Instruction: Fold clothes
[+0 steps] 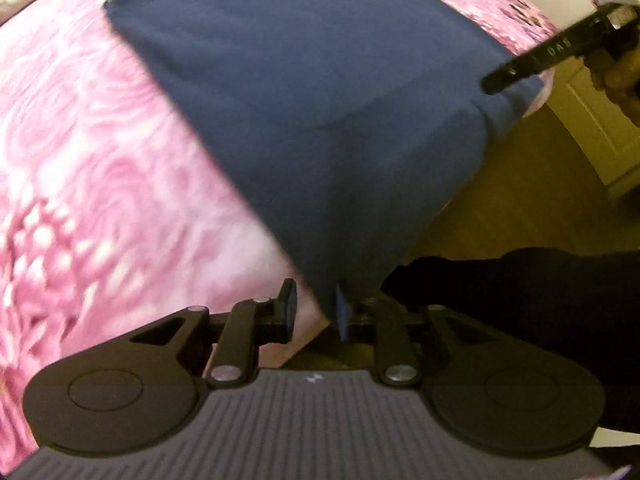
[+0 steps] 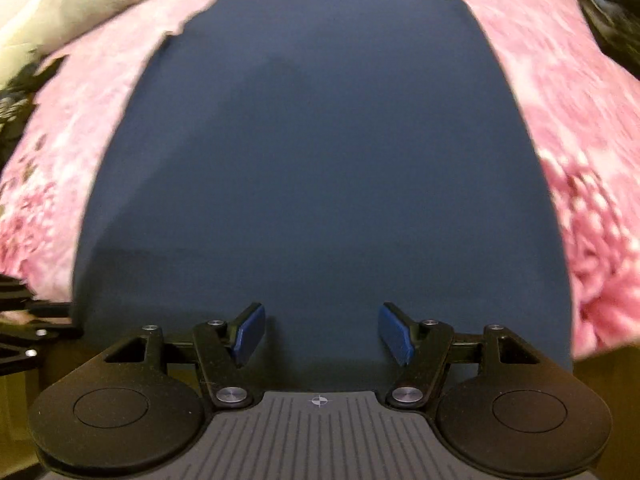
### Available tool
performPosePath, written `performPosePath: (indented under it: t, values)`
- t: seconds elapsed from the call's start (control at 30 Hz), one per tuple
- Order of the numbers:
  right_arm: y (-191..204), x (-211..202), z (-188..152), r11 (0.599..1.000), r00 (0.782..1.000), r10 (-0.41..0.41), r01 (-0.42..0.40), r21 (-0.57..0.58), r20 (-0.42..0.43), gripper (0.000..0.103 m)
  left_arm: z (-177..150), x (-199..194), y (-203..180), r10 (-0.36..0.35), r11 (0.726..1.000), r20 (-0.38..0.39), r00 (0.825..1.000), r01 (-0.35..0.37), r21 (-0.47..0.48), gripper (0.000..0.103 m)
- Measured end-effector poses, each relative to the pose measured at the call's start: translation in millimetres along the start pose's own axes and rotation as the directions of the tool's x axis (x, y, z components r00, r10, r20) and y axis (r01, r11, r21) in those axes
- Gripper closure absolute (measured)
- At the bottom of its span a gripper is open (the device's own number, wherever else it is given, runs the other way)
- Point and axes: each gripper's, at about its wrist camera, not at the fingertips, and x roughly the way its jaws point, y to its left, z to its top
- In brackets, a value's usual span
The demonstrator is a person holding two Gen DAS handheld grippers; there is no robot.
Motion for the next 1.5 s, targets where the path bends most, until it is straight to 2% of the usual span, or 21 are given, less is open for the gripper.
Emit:
performPosePath:
  t: [0.07,0.17,0.27,0.33,0.43,0.5,0.53,0.6,0.67,0.7,0.9,0.97,1.03,1.07,1.13,1.2,1.37,1.43,1.5]
  values:
    - [2,-5,4,1.000,1.000,-0.001,0.001,0.011,0.002,0.037,5,-13,1,-0.003,1.000,0.038,0.999,0.004,-0.019,0.087]
    - [18,-4,18,0.999,0.999,0.042,-0.042,-0.010,0.027,0.036,23,-27,1,-0.009,0.999,0.125,0.992,0.014,-0.038,0.087]
    - [34,10,38,0.992,0.992,0.114,-0.111,-0.054,0.062,0.037,51,-24,1,-0.028,0.998,0.210,0.977,0.040,-0.056,0.087]
    - [39,24,47,0.987,0.987,0.138,-0.130,-0.099,0.078,0.037,72,-12,-2,-0.035,0.999,0.228,0.973,0.043,-0.032,0.087]
    - [48,40,52,0.973,0.983,0.137,-0.110,-0.205,0.119,0.037,107,23,1,-0.029,1.000,0.192,0.981,0.028,0.010,0.087]
    - [43,50,54,0.965,0.989,0.098,-0.066,-0.253,0.114,0.037,130,46,3,-0.024,0.999,0.167,0.986,0.018,0.038,0.087]
    - [36,55,55,0.965,0.994,0.061,-0.036,-0.260,0.088,0.037,131,50,-1,-0.015,0.997,0.166,0.986,0.002,0.078,0.087]
    - [23,56,48,0.967,0.997,0.045,-0.028,-0.254,0.064,0.037,130,56,-11,0.006,0.986,0.167,0.986,-0.034,0.163,0.087]
    - [10,49,44,0.974,0.999,0.019,-0.010,-0.227,0.037,0.037,124,51,-16,0.031,0.981,0.142,0.989,-0.057,0.187,0.087]
    - [4,46,42,0.977,1.000,0.006,-0.001,-0.214,0.023,0.037,122,47,-17,0.035,0.982,0.126,0.991,-0.058,0.182,0.087]
    - [30,34,80,0.968,0.987,0.109,-0.080,-0.238,0.114,0.037,81,27,7,0.052,0.996,0.024,0.998,-0.053,0.073,0.087]
    - [51,49,103,0.943,0.974,0.186,-0.139,-0.301,0.131,0.037,71,24,10,0.060,0.997,0.002,0.998,-0.060,0.041,0.087]
    - [72,73,124,0.901,0.957,0.275,-0.222,-0.371,0.096,0.037,68,22,9,0.063,0.998,-0.010,0.998,-0.063,0.016,0.087]
    - [79,83,125,0.873,0.954,0.292,-0.235,-0.428,0.072,0.037,67,20,9,0.064,0.998,-0.016,0.998,-0.064,0.004,0.087]
    - [86,102,123,0.822,0.968,0.249,-0.205,-0.531,0.011,0.037,71,18,8,0.066,0.997,-0.030,0.997,-0.067,-0.026,0.088]
    - [81,101,112,0.776,0.972,0.234,-0.182,-0.604,0.007,0.037,78,12,7,0.068,0.996,-0.014,0.998,-0.069,-0.052,0.088]
    - [40,85,86,0.767,0.990,0.135,-0.123,-0.629,-0.029,0.037,111,13,3,0.056,0.996,0.081,0.995,-0.050,-0.077,0.088]
    - [29,77,81,0.785,0.992,0.119,-0.120,-0.607,-0.041,0.037,123,23,-1,0.044,0.998,0.095,0.995,-0.040,-0.053,0.088]
    - [20,69,83,0.830,0.993,0.112,-0.106,-0.548,-0.022,0.037,131,33,-5,0.035,0.999,0.091,0.995,-0.033,-0.025,0.088]
